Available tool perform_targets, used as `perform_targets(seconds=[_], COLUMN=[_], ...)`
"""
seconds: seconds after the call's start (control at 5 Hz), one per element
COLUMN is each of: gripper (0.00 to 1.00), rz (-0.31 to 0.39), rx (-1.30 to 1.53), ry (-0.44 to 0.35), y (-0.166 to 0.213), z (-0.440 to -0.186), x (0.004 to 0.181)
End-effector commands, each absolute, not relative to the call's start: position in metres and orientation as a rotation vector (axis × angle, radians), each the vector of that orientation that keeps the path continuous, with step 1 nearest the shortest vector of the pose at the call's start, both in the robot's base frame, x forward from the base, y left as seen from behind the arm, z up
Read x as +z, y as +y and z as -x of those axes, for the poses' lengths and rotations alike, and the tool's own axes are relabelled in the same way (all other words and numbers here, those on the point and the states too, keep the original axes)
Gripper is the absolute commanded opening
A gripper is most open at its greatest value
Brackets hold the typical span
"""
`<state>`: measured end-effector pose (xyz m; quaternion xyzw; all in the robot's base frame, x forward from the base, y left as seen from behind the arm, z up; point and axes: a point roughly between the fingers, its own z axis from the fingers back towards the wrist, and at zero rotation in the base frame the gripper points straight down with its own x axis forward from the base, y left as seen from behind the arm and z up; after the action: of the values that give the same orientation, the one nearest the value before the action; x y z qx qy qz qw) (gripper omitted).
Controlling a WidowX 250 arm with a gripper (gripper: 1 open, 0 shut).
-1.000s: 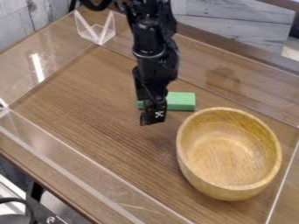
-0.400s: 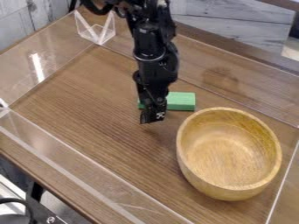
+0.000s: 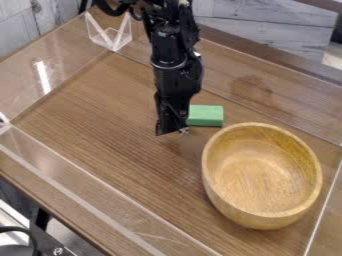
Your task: Put the green block in the brown bowl
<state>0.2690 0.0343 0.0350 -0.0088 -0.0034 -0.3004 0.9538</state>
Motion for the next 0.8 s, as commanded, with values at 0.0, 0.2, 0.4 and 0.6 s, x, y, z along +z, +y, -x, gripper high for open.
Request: perform_targets(seconds=[0.0, 0.2, 0.4, 0.6], gripper=[0.00, 0.00, 0.00, 0.00], rz=[-0.013, -0.019, -0.034, -0.046], rx=[-0.535, -0.469, -0.435, -0.425], ry=[-0.068, -0.065, -0.072, -0.080], y=[0.040, 0.041, 0.041, 0.041], z=[-0.280, -0.279, -0.280, -0.281], x=[0.061, 0.070, 0.083, 0.094])
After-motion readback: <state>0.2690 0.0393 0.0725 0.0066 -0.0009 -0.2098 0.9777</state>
